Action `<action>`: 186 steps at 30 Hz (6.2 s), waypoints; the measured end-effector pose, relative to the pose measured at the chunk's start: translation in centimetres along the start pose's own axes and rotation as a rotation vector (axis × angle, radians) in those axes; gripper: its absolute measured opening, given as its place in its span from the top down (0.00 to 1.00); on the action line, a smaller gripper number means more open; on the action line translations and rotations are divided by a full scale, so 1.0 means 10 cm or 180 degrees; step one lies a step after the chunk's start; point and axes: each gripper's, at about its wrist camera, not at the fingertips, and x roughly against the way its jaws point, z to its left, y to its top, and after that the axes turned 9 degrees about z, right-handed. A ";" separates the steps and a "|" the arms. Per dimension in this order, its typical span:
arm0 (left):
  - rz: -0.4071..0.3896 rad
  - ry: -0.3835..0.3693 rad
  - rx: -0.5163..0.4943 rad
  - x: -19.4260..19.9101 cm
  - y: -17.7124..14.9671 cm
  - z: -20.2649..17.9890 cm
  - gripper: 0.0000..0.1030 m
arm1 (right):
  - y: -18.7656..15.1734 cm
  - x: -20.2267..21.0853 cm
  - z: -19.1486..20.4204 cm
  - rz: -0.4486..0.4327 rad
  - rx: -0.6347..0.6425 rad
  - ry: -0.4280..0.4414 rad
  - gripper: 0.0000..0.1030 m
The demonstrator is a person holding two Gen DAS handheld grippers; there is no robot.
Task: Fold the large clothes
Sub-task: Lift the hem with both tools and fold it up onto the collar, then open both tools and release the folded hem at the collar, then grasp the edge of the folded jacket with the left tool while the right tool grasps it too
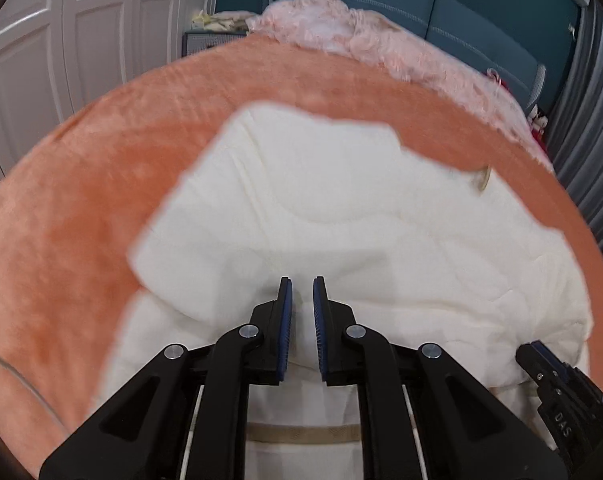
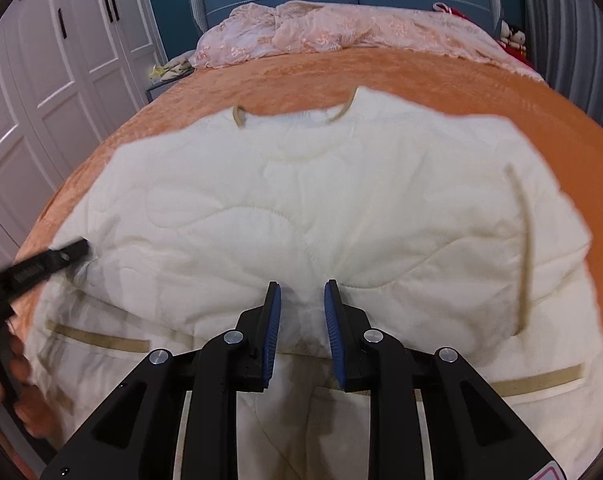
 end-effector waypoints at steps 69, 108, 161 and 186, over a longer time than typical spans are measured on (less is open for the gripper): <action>0.0621 -0.0471 -0.0451 -1.81 0.95 -2.15 1.00 | 1.51 -0.89 -2.23 -0.0227 -0.1229 -0.0291 0.89; 0.0368 -0.0040 -0.0701 -1.83 1.23 -1.22 1.00 | 1.82 -1.80 -0.16 0.0350 -0.0085 0.0117 1.00; -0.0159 0.0385 0.0763 2.84 -1.81 1.55 0.09 | -2.06 2.48 -1.51 -0.0774 -0.0614 -0.0241 0.14; 0.0753 -0.0297 0.0457 1.28 -1.59 0.97 0.92 | -1.87 1.38 -1.69 -0.0097 -0.1015 0.0183 0.94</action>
